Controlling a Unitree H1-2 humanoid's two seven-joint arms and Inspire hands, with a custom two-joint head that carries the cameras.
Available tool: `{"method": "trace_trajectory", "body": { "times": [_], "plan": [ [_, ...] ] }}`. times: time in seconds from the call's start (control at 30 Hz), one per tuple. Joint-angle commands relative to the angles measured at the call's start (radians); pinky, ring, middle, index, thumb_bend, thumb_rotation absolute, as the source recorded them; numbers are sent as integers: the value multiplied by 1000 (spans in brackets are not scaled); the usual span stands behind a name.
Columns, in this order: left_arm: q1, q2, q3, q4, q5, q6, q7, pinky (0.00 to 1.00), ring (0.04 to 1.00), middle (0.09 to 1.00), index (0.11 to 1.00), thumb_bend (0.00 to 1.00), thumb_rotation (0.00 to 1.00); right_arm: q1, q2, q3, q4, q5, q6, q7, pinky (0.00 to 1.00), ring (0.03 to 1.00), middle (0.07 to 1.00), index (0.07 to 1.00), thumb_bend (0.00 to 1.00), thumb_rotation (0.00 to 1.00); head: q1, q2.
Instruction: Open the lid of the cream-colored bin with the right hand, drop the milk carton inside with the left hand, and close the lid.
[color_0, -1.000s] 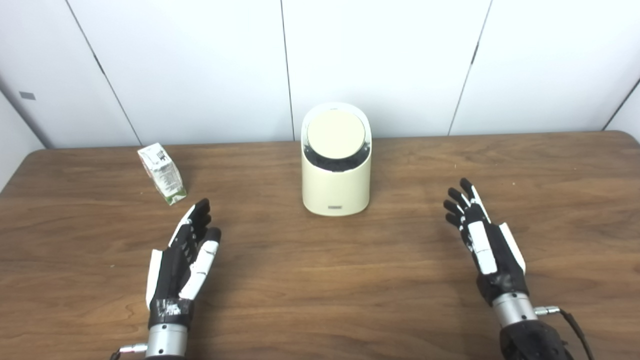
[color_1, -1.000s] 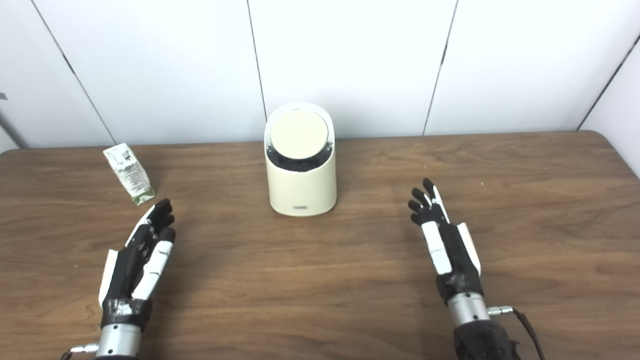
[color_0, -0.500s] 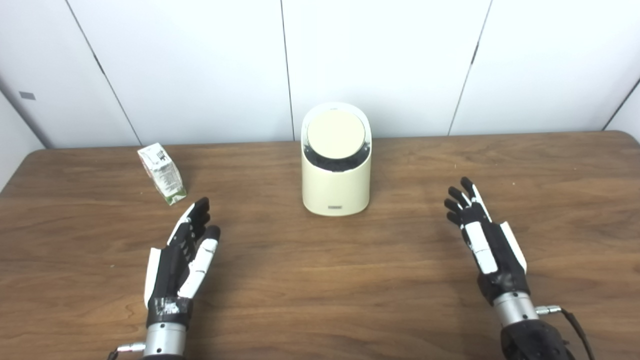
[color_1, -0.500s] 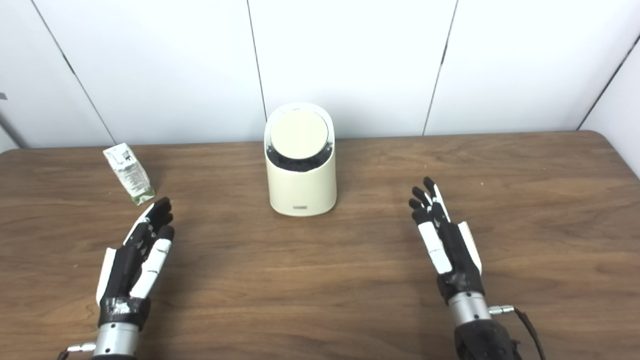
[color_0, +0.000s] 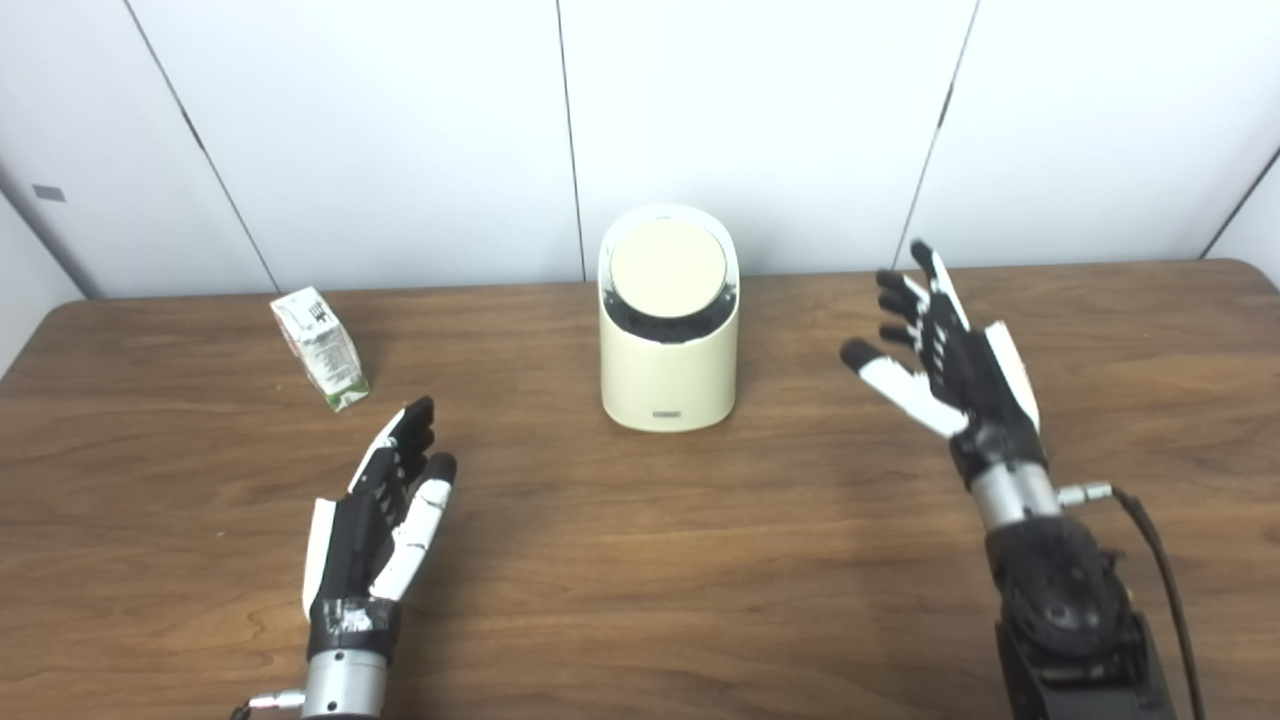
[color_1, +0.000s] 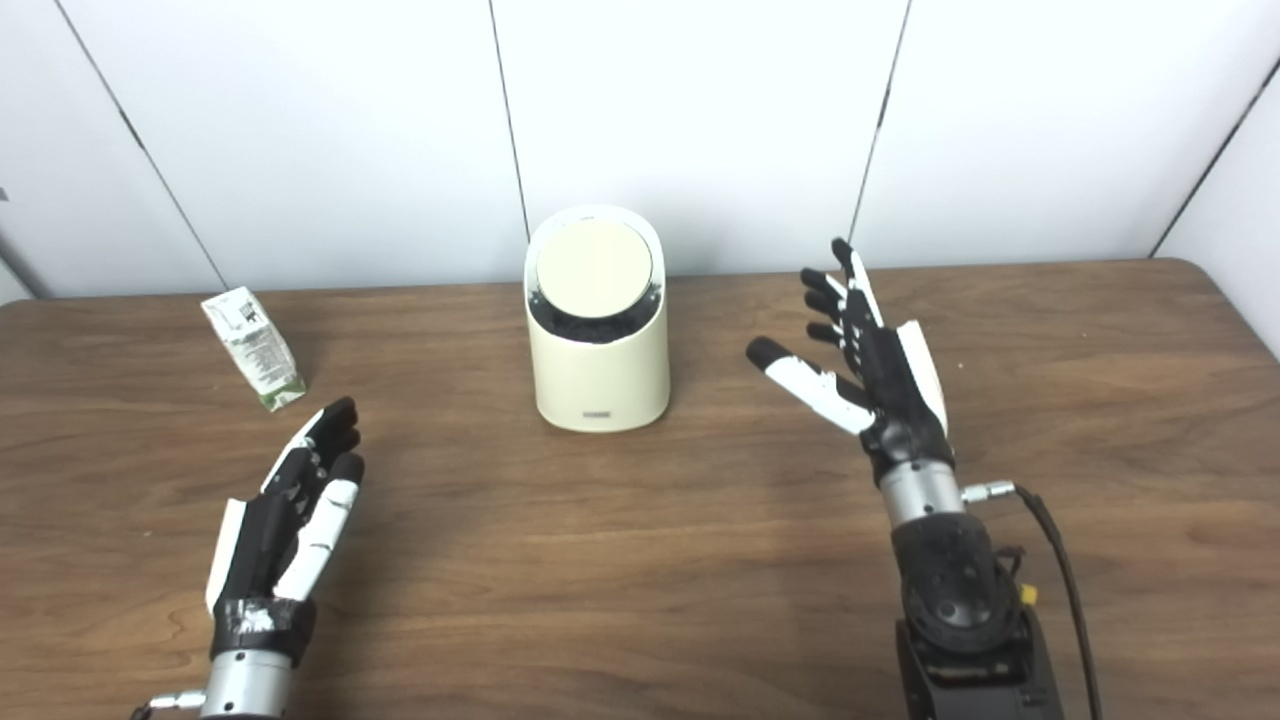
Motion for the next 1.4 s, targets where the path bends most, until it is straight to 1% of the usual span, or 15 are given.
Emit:
{"method": "trace_trajectory", "body": {
  "times": [0.0,0.07,0.1,0.23,0.3,0.33,0.43,0.6,0.67,0.77,0.9,1.07,1.23,1.3,1.37],
  "plan": [
    [-11,-1,-5,-33,9,-23,5,953,928,913,913,538,630,-83,8,-2,12,-2,-15,-20,845,873,899,996,877,566,1,0],
    [-11,-2,-8,-34,11,-20,6,963,936,918,912,536,637,-133,14,-2,40,-5,-21,-32,853,876,897,990,894,510,2,-2],
    [-13,-3,-8,-32,12,-20,6,950,935,919,911,534,638,-149,13,1,49,-12,-21,-35,843,878,892,986,899,507,5,-4],
    [-18,-9,-7,-27,-1,-14,6,927,929,917,910,540,618,-248,-2,48,89,-108,12,-42,796,862,875,972,896,557,7,-8],
    [-19,-9,-9,-27,0,-9,5,932,930,917,912,545,616,-284,0,62,121,-127,13,-47,791,855,868,968,898,564,4,-9],
    [-19,-8,-10,-26,2,-11,5,947,934,918,912,544,616,-301,3,67,142,-129,4,-51,796,852,867,963,910,546,4,-9],
    [-20,-6,-15,-25,1,-13,2,923,926,921,914,537,612,-347,7,92,195,-155,5,-61,776,856,877,957,884,449,6,-12],
    [-21,-8,-17,-18,-1,-20,2,897,919,919,919,521,596,-400,15,131,282,-215,5,-93,710,842,872,956,872,362,14,-13],
    [-20,-11,-17,-15,-7,-21,2,879,909,911,911,521,573,-415,23,139,318,-219,-7,-103,711,841,872,958,884,346,14,-15],
    [-19,-7,-22,-13,-4,-20,-3,892,924,924,926,512,590,-433,26,157,365,-222,-38,-110,686,838,881,963,890,331,19,-17],
    [-20,-7,-23,-12,4,-25,2,902,923,923,921,512,583,-449,12,205,411,-258,-67,-102,749,872,892,972,878,284,22,-19],
    [-20,-8,-23,-14,8,-28,5,908,919,920,919,518,590,-455,0,235,440,-282,-77,-103,748,880,902,968,898,259,24,-19],
    [-20,-10,-24,-13,10,-37,7,895,913,915,917,509,582,-449,-10,250,451,-304,-91,-103,746,875,899,961,911,255,24,-17],
    [-21,-13,-24,-12,12,-35,10,884,910,912,915,506,574,-446,-16,260,450,-317,-93,-100,759,879,899,960,914,255,26,-16],
    [-21,-14,-24,-16,10,-28,10,905,917,914,917,506,575,-443,-23,268,448,-331,-89,-96,781,882,897,963,917,264,26,-16]
  ]
}}
